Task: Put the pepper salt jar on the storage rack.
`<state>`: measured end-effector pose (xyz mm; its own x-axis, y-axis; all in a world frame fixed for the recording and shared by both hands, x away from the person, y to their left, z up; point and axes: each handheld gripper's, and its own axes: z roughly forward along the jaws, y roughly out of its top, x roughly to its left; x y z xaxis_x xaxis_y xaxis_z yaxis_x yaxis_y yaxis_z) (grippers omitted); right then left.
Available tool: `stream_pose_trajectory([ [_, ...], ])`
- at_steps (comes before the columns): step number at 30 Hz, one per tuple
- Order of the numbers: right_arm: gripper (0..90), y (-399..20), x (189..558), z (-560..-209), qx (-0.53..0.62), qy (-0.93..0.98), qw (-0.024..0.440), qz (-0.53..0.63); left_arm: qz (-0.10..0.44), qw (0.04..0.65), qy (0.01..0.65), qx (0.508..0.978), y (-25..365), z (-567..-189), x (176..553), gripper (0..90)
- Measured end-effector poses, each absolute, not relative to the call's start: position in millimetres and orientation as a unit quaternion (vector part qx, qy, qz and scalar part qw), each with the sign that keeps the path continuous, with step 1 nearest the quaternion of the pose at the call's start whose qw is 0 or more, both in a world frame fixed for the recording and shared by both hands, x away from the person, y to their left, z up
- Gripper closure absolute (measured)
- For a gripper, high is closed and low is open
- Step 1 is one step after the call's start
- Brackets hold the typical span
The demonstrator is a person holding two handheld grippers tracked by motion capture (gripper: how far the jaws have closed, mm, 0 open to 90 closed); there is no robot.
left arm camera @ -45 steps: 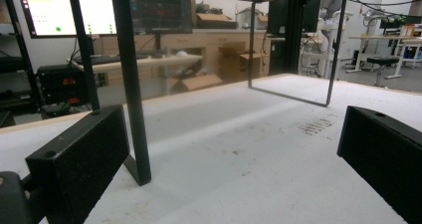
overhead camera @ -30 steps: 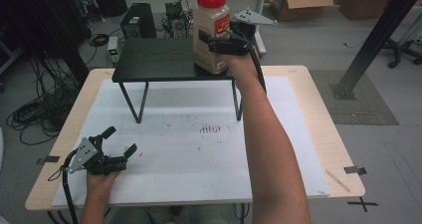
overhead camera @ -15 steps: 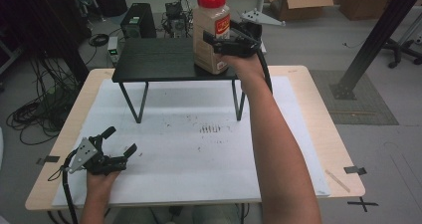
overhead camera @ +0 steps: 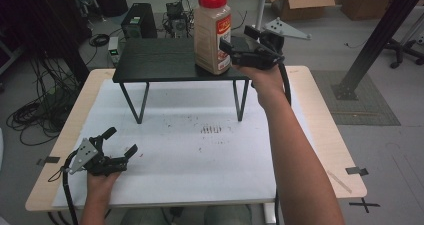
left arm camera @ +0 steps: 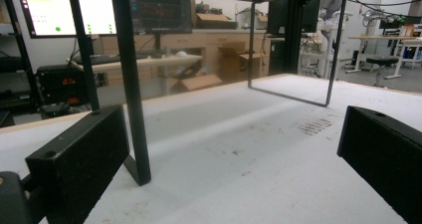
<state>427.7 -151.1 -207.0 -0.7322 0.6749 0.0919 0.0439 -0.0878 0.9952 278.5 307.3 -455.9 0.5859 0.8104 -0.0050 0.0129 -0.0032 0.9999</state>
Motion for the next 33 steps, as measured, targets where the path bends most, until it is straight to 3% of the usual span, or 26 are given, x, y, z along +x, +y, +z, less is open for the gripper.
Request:
stream_pose_trajectory([
  [12, 0.0, -176, 382, -237, 0.27, 0.628, 0.224, 0.695, 0.318, 0.627, 0.325, 0.633, 307, -456, 279, 0.3],
  [25, 0.0, -190, 364, -269, 0.257, 0.641, 0.206, 0.693, 0.319, 0.627, 0.325, 0.632, 307, -456, 279, 0.2],
  [33, 0.0, -187, 361, -297, 0.233, 0.649, 0.166, 0.705, 0.318, 0.627, 0.325, 0.632, 307, -456, 279, 0.3],
])
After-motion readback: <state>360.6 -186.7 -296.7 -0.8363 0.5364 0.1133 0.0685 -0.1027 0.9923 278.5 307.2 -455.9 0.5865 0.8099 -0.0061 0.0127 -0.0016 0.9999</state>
